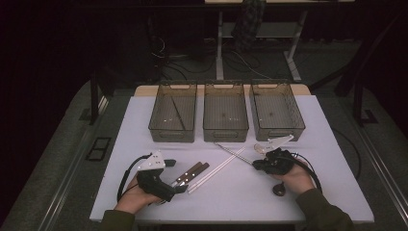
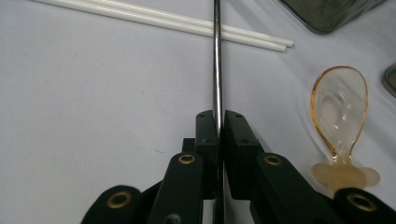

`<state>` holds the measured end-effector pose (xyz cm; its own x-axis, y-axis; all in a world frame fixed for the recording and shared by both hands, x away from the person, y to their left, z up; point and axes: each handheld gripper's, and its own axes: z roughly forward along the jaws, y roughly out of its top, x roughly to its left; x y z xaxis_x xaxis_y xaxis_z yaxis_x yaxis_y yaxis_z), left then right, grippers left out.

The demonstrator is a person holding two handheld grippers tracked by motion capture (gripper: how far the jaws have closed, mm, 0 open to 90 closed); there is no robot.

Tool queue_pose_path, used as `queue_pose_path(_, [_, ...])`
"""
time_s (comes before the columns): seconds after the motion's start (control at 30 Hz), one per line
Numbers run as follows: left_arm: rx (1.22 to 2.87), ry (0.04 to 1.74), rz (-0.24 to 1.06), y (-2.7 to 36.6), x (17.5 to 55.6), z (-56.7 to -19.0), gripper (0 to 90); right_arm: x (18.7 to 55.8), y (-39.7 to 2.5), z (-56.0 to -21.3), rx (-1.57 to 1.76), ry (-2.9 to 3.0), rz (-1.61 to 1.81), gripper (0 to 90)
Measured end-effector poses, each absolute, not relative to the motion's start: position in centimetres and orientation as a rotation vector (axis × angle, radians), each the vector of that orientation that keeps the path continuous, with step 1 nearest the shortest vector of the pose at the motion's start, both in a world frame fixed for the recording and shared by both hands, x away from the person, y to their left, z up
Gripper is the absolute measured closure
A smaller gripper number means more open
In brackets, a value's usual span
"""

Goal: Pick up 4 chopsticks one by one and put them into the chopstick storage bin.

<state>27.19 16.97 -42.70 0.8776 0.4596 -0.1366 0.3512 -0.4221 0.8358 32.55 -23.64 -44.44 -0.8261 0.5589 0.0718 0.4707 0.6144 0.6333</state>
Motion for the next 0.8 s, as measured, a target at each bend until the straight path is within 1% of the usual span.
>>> queue_pose_path(0.2, [2.052, 0.585, 0.138, 17.0, 27.2, -42.7, 0.2, 32.7, -23.9, -44.0, 0.878, 2.695, 1.032, 84.8])
queue_pose_path(0.8, [2.055, 0.589, 0.127, 17.0, 27.2, -42.9, 0.1, 32.6, -25.4, -41.5, 0.882, 2.641, 1.238, 84.7])
